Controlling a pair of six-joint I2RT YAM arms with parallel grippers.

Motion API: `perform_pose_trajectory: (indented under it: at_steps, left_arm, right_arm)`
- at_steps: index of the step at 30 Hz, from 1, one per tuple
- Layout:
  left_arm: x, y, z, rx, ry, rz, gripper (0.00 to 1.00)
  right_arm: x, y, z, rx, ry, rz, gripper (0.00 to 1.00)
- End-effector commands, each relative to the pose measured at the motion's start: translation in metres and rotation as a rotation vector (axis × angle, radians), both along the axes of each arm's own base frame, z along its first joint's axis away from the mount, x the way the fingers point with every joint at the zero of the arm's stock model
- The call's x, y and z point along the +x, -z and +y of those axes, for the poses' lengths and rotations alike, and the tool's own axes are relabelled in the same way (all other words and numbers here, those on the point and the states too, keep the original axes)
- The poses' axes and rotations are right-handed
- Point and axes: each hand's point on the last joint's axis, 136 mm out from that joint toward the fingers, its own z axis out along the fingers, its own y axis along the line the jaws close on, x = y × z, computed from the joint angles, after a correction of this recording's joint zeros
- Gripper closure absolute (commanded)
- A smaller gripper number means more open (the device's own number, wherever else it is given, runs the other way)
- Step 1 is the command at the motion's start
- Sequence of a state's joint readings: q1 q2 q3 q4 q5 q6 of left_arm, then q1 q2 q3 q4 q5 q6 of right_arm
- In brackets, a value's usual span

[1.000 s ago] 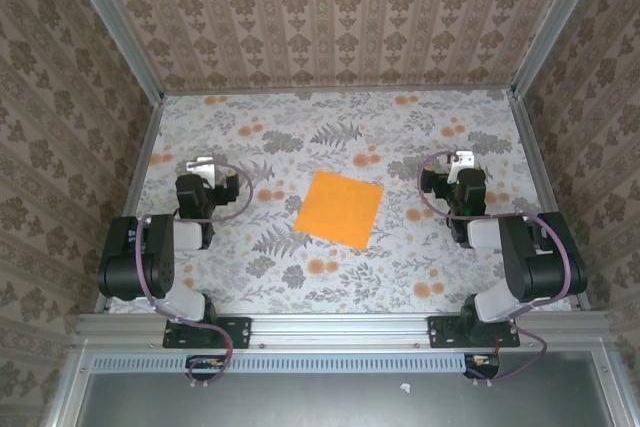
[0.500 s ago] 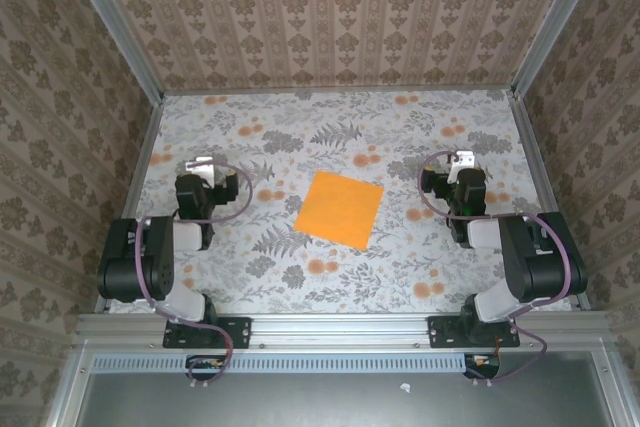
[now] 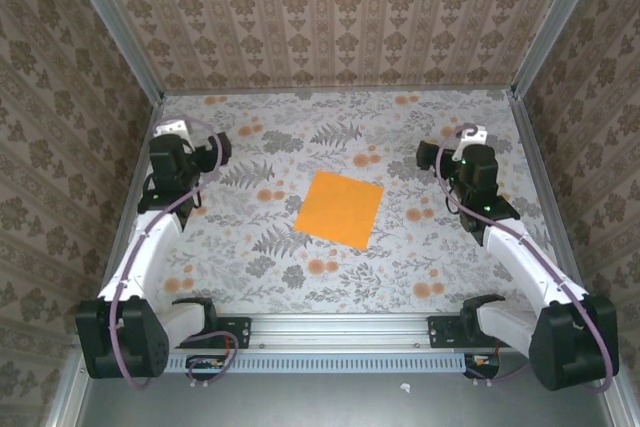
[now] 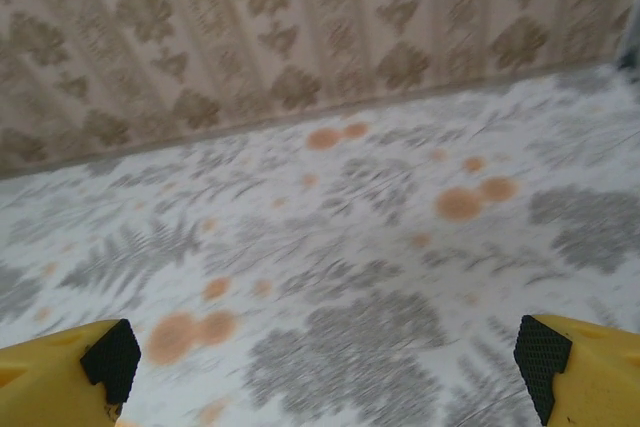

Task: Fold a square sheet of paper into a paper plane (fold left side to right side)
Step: Pick up the square sheet of paper from the center of the table.

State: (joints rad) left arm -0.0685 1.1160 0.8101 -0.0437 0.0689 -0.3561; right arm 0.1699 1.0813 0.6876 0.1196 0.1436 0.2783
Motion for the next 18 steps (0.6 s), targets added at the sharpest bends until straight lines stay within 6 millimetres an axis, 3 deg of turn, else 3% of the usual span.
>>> perform_pose_trajectory:
  at_steps: [1, 7, 11, 18]
  left_arm:
    - [-0.044, 0.051, -0.057, -0.176, 0.171, 0.349, 0.0]
    - [-0.076, 0.076, -0.136, -0.186, 0.412, 0.574, 0.01]
    - [-0.088, 0.1, -0.169, -0.206, 0.486, 0.68, 0.03]
    - [-0.103, 0.133, -0.208, -0.206, 0.577, 0.83, 0.08]
  right_arm:
    - [-0.022, 0.044, 0.029, 0.052, -0.039, 0.264, 0.0]
    - [-0.02, 0.07, 0.078, 0.012, -0.132, 0.426, 0.0]
    - [-0.015, 0.086, 0.087, 0.0, -0.122, 0.483, 0.0]
    - [-0.013, 0.123, 0.09, -0.054, -0.097, 0.629, 0.0]
